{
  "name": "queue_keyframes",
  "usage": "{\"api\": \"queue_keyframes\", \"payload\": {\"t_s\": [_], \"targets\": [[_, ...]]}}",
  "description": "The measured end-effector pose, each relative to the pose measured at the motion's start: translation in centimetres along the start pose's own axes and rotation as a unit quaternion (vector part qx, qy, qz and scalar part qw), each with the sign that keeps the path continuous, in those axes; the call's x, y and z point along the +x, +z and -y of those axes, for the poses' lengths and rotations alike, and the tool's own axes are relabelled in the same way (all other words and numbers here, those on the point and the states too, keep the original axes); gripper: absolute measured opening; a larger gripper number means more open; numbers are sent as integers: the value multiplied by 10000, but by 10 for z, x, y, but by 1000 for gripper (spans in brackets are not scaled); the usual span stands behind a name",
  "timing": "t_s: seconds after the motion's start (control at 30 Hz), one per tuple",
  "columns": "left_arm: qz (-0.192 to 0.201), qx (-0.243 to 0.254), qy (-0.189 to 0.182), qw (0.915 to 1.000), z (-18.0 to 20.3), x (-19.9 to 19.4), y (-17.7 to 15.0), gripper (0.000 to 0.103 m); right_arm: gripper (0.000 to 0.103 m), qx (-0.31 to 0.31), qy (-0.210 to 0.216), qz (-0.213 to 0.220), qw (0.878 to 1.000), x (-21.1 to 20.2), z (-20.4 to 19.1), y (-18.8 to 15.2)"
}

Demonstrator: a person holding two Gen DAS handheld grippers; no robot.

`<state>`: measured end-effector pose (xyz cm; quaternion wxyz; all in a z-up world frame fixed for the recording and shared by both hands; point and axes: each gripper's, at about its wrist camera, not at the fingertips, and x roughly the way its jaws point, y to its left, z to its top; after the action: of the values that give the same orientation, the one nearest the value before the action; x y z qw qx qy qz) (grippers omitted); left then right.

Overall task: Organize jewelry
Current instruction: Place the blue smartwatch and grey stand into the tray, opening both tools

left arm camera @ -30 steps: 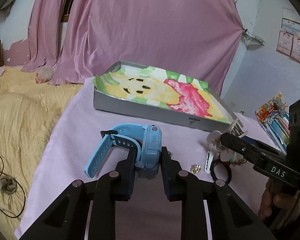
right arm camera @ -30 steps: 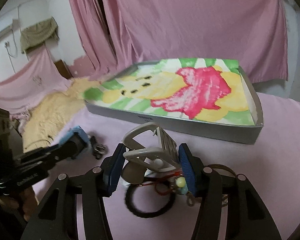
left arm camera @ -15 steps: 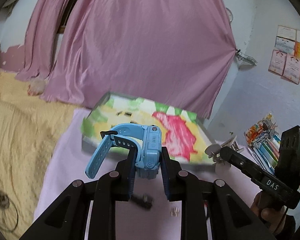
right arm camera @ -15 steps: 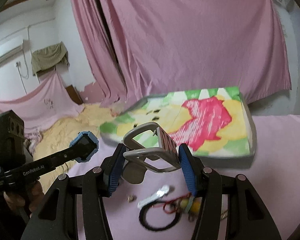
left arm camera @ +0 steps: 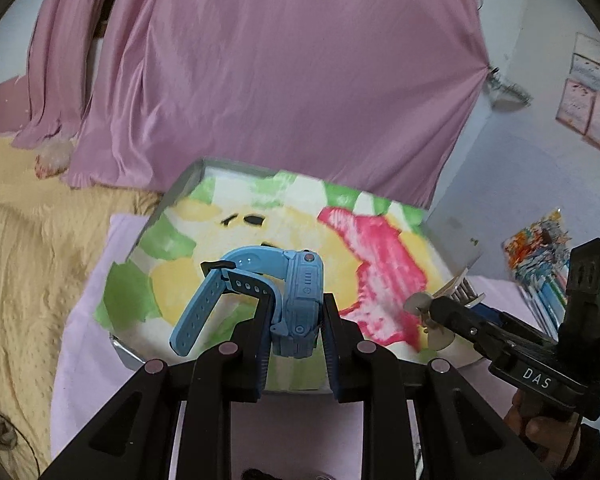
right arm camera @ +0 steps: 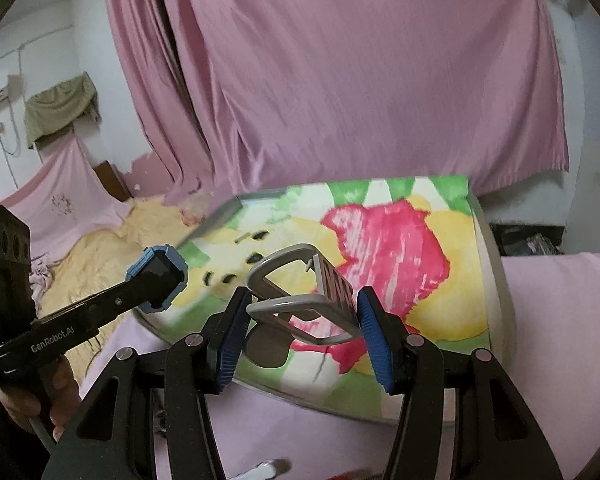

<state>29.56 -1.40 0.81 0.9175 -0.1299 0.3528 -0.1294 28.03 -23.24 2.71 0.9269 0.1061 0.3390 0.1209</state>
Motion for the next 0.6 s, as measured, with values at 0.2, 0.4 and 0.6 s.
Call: {"api": "queue_keyframes", "payload": {"t_s": [0.2,0.4,0.6], "targets": [[-368,-23,185,9991,-4,17,-4,22,49,-3,-25,-339,9994,27,3,-2],[-478,-38,207,9986,-6,19,-5,26,49,55,29,-541,9985,37,5,-8],[-462,-29,313,9984,-6,13,-9,34,50,113,73,-569,9983,36,6,-9]]}}
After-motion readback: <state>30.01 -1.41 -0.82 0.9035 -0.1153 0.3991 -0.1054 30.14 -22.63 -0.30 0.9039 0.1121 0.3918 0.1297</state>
